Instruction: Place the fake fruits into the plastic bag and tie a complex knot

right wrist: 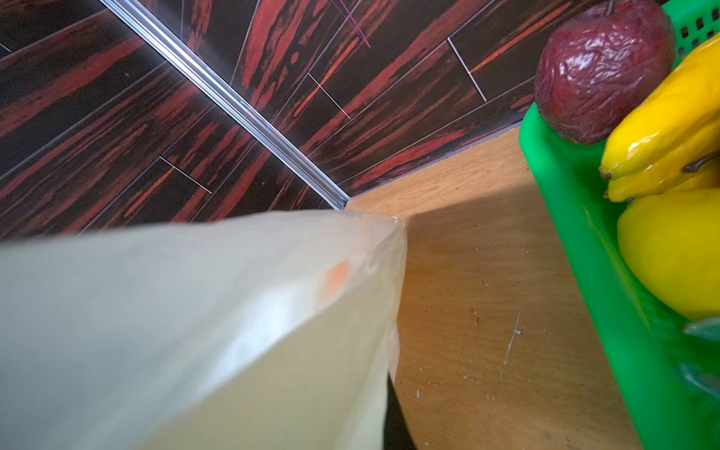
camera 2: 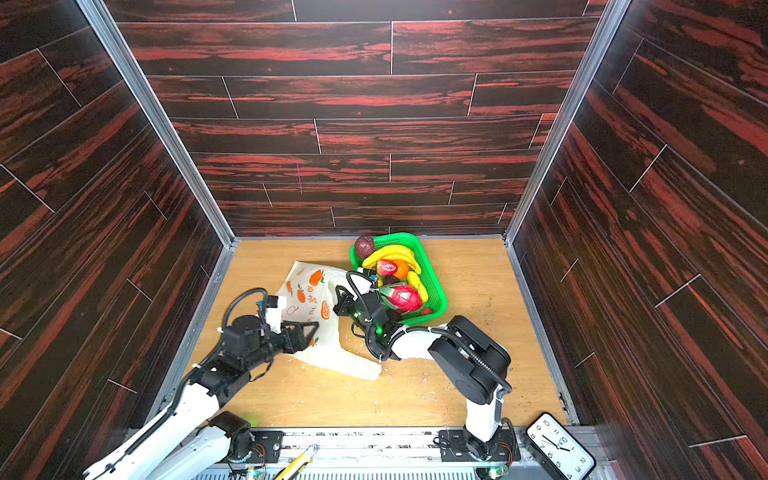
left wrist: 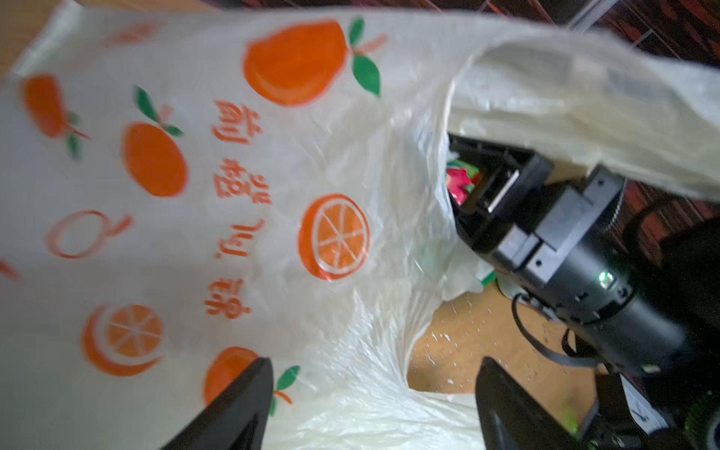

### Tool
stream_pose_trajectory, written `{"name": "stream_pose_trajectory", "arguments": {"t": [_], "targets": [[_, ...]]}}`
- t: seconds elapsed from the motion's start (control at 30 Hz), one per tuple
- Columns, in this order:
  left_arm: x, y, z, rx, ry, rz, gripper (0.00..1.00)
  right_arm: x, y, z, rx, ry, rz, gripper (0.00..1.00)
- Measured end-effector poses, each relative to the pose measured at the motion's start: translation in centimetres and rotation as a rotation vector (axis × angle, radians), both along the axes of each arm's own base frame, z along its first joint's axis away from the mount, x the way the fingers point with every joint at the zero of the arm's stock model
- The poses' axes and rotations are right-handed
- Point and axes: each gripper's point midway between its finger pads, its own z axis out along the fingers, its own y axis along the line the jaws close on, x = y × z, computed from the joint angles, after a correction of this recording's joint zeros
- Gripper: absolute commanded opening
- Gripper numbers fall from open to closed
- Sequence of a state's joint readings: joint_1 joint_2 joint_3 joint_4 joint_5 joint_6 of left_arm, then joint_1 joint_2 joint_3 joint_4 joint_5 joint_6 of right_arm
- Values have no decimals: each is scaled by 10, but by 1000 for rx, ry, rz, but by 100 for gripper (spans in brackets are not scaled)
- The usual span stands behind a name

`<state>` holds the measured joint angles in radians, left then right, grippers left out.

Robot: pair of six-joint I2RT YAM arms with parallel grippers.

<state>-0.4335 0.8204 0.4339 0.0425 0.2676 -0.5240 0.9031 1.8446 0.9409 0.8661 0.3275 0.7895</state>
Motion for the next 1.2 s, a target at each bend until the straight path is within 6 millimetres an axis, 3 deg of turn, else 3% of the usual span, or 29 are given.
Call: {"name": "stream_pose_trajectory", "arguments": {"t": [0.3, 0.53, 0.9, 1.07, 1.2], "targets": [[7, -33, -24, 47, 6, -85, 91, -2, -4, -4, -7, 12, -7, 0], [24, -29, -34, 143, -34, -35, 91, -2, -5, -1, 1, 13, -9, 0], [51, -29, -19, 207, -117, 14, 90, -3, -5, -3, 2, 25, -8, 0], [50, -32, -18, 202, -119, -3, 90, -3, -6, -4, -11, 29, -12, 0], [39, -25, -20, 210, -115, -8, 90, -4, -8, 6, -1, 16, -19, 0]]}}
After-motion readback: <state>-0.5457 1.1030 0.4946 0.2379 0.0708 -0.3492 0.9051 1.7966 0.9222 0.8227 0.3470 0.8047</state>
